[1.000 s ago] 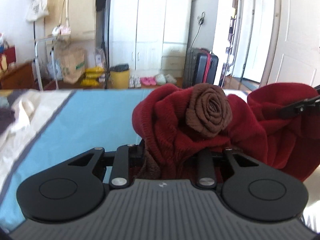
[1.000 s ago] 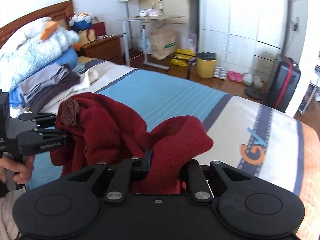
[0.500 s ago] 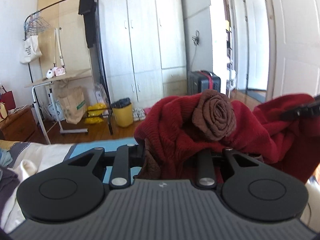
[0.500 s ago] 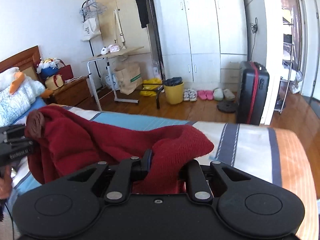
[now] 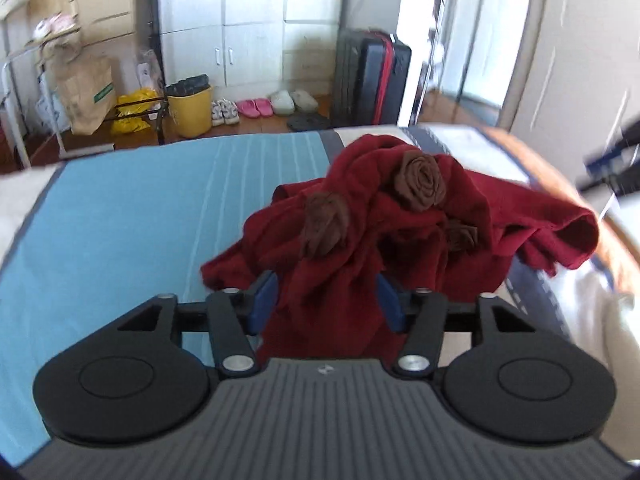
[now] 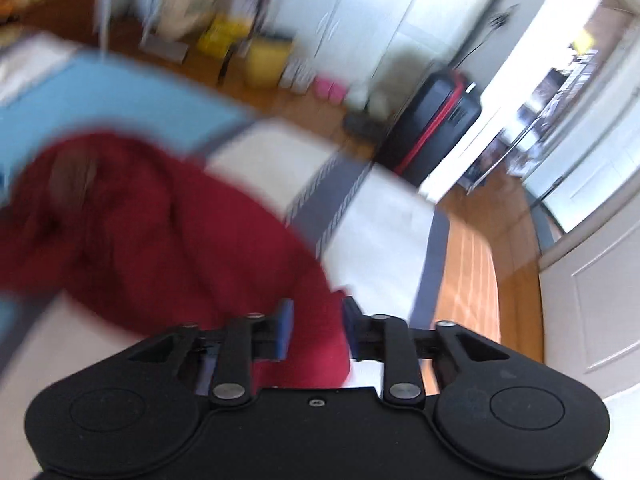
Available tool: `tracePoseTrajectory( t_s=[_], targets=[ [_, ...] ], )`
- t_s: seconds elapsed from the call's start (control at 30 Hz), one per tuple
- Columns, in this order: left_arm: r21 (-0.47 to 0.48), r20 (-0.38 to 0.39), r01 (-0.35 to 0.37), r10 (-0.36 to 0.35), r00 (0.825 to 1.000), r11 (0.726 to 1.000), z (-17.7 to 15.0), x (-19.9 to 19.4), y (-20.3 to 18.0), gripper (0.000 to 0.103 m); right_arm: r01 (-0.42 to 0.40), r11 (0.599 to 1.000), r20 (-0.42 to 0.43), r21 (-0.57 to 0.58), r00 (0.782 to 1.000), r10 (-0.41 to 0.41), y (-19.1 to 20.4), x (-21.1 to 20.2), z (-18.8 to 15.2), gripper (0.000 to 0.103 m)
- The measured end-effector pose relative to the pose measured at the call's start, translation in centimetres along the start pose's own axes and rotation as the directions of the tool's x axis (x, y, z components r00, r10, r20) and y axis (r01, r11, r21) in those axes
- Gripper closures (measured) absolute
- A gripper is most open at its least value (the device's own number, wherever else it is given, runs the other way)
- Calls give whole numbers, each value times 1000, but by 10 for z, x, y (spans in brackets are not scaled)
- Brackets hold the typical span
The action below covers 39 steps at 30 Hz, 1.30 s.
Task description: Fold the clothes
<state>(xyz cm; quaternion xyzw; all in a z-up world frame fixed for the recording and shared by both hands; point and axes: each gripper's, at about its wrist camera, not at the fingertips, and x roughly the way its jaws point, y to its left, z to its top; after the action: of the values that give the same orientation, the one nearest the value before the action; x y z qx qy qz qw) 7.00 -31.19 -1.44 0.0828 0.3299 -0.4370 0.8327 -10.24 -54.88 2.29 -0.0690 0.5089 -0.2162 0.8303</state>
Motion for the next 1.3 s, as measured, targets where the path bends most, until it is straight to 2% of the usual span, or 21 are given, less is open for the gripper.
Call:
tracePoseTrajectory(
  t_s=[0.03, 0.13, 0.27, 0.33, 0.37, 0.43, 0.47, 0.53, 0.57, 0.63, 0.67, 0.7, 0.77, 0.8, 0.87, 0.9, 0.93, 1.03, 1.17, 1.3],
  targets=[
    [-44, 16, 17, -17, 1000, 999, -9, -5, 8, 47, -14, 999, -45, -40, 999, 12, 3, -3, -4, 61],
    [-156, -31, 56, -61, 998, 986, -27, -10, 25, 47, -128, 991, -29, -38, 991, 127, 15, -3, 3, 60],
    [-162, -33, 108, -115, 993, 981, -37, -17, 24, 47, -278, 960, -5, -36, 961, 278, 32, -4, 12, 56],
    [-137, -38, 111, -117, 992, 984, -41, -14, 21, 47, -345, 938, 65, 21, 937, 343, 43, 7, 17, 52],
    [-112, -46, 96, -102, 994, 989, -45, -11, 16, 47, -371, 928, 77, 47, 927, 367, 48, 15, 15, 51],
    [-31, -57, 55, -57, 997, 998, -52, -5, 8, 45, -374, 926, -8, 45, 927, 375, 63, 33, 11, 51],
    [1, -62, 37, -37, 997, 999, -56, -1, 5, 42, -376, 925, -51, 45, 924, 378, 71, 42, 9, 51],
    [11, -78, 22, -21, 997, 1000, -66, 11, 5, 29, -371, 929, -121, 15, 921, 370, 85, 52, 5, 51],
    [11, -89, 17, -16, 996, 1000, -70, 18, 6, 28, -366, 930, -147, -11, 921, 361, 93, 54, 3, 51],
    [-11, -115, 10, -12, 993, 1000, -76, 32, 11, 27, -389, 921, -140, -26, 914, 382, 100, 51, 1, 51],
    [10, -91, -12, 13, 996, 1000, -77, 34, 9, 27, -396, 918, -125, -12, 911, 392, 101, 48, 0, 51],
    [36, -66, -41, 43, 997, 999, -77, 35, 7, 26, -401, 916, -112, 12, 910, 400, 100, 46, 0, 51],
    [104, -17, -163, 166, 986, 981, -77, 39, 0, 24, -405, 912, -95, 59, 908, 409, 101, 43, -1, 51],
    [119, -8, -209, 211, 977, 971, -77, 42, -2, 27, -407, 910, -88, 80, 907, 413, 100, 41, -2, 51],
    [117, 4, -197, 198, 980, 973, -77, 40, -4, 67, -406, 909, -91, 90, 906, 414, 101, 39, -11, 51],
    [117, 10, -192, 192, 981, 974, -77, 38, -6, 95, -406, 909, -92, 95, 905, 414, 101, 38, -15, 51],
    [126, 24, -197, 195, 980, 972, -75, 33, -9, 95, -406, 908, -93, 99, 905, 415, 101, 36, -19, 51],
    [174, 122, -268, 249, 961, 948, -67, 10, -19, 95, -416, 905, -70, 94, 904, 423, 106, 31, -26, 51],
    [41, 217, -276, 261, 941, 960, -45, -33, 0, 95, -439, 881, 12, 174, 896, 444, 118, 31, -23, 51],
    [-55, 263, -318, 321, 910, 947, -38, -55, 28, 95, -465, 849, 96, 251, 885, 456, 130, 32, -20, 50]
  ],
)
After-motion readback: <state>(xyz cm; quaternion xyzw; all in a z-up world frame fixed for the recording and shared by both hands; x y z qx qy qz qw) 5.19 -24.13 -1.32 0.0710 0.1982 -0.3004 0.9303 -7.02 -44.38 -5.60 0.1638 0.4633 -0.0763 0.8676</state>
